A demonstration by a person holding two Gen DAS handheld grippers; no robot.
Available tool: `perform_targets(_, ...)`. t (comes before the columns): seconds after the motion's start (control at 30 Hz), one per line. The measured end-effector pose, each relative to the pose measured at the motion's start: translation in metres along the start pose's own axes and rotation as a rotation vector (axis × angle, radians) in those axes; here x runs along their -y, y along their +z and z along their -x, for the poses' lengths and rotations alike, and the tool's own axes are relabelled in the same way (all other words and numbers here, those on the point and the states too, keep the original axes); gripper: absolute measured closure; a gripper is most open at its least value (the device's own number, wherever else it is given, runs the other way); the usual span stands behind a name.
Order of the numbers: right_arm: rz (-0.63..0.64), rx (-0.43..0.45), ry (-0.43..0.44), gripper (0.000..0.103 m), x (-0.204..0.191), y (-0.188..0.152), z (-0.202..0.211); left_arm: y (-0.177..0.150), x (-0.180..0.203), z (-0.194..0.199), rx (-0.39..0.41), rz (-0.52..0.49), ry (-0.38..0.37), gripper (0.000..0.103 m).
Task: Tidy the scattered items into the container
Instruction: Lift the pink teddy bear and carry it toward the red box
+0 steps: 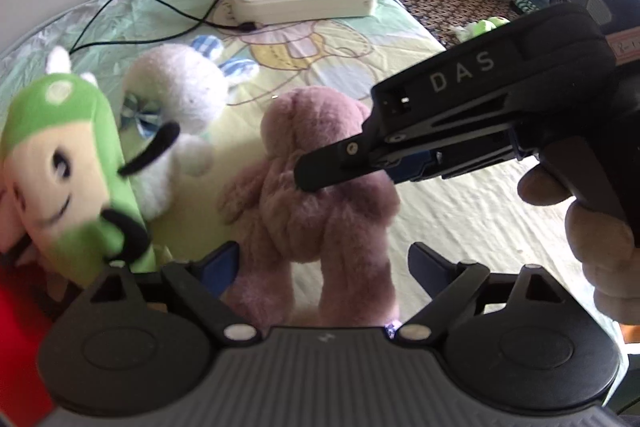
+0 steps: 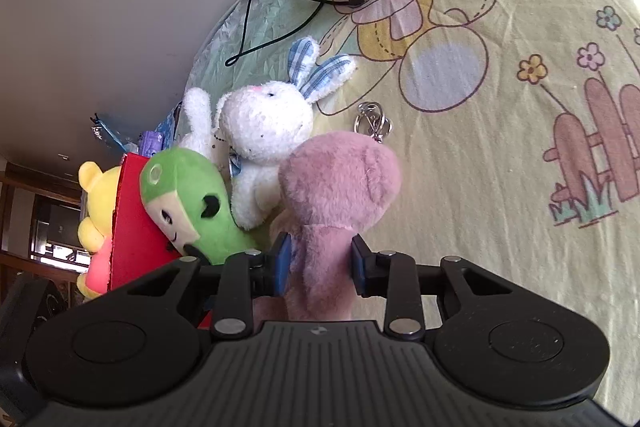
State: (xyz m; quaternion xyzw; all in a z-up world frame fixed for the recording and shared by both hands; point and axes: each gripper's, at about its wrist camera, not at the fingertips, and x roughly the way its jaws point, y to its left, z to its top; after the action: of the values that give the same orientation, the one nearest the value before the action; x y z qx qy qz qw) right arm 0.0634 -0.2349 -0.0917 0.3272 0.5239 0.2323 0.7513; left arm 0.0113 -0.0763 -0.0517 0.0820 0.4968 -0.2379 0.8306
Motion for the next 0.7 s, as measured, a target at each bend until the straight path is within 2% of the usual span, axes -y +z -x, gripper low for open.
perform_targets(0.1,0.012,0.000,-0.040,0.069,0.002,-0.008,0.011,-0.007,0.014,0.006,0.007,-0.041,-0.040,0.014)
perform_targets(0.2,0.029,-0.003,-0.062,0.066,0.004,-0.020,0.017,-0.016,0.027,0.009,-0.005,-0.068,-0.115,0.016)
perform_targets(0.27,0.016,0.009,-0.068,0.064,0.007,-0.025,0.018,-0.020,0.038,0.004,-0.020,-0.111,-0.085,0.015)
perform_targets(0.33,-0.025,0.034,-0.055,0.063,0.012,-0.026,0.018,-0.022,0.043,0.004,-0.013,-0.145,-0.043,0.018)
perform_targets(0.4,-0.075,0.061,-0.054,0.062,0.014,-0.027,0.016,-0.023,0.041,0.014,0.020,-0.152,-0.029,0.020)
perform_targets(0.47,-0.081,0.074,-0.063,0.056,0.012,-0.031,0.013,-0.024,0.038,0.026,0.063,-0.177,0.022,0.017)
perform_targets(0.5,-0.085,0.079,-0.069,0.056,0.011,-0.034,0.011,-0.025,0.037,0.028,0.074,-0.189,0.043,0.011)
perform_targets(0.6,-0.087,0.104,-0.072,0.059,0.010,-0.038,0.014,-0.028,0.030,0.024,0.074,-0.177,0.065,0.011)
perform_targets(0.7,-0.096,0.114,-0.078,0.062,0.009,-0.044,0.017,-0.031,0.017,0.009,0.031,-0.112,0.043,0.024)
